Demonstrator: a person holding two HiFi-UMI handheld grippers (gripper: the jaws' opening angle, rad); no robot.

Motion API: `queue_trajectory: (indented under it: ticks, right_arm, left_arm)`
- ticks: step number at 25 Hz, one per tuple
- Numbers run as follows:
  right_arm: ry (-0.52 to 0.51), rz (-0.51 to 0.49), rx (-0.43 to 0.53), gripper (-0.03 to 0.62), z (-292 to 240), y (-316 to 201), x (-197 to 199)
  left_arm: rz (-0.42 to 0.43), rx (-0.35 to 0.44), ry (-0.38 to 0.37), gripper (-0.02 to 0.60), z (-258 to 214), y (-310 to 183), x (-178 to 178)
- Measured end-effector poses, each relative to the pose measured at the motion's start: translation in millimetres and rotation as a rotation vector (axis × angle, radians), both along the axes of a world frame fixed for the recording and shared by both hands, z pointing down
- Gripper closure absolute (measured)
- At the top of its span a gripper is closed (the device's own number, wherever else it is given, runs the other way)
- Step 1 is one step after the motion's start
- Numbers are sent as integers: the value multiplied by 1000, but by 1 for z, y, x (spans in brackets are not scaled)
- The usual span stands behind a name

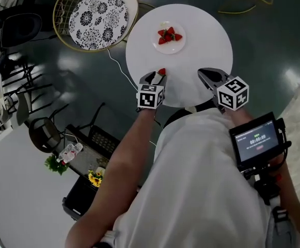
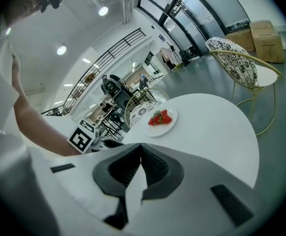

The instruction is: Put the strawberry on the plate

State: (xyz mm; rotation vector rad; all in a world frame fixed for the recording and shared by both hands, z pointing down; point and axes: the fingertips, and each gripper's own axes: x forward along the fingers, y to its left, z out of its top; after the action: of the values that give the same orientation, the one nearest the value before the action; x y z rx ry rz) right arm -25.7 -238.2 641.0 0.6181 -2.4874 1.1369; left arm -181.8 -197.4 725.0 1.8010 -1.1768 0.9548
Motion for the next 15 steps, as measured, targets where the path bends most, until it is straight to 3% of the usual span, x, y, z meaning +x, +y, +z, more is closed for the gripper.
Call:
queue_trajectory:
  ticks: [8, 15]
  right_arm:
    - [2, 27, -18, 586, 9, 7, 8]
    - [1, 43, -1, 586, 6, -3, 10]
  left_arm:
    - [62, -60, -40, 387, 16, -6, 4]
    - [53, -40, -30, 394, 11, -9, 7]
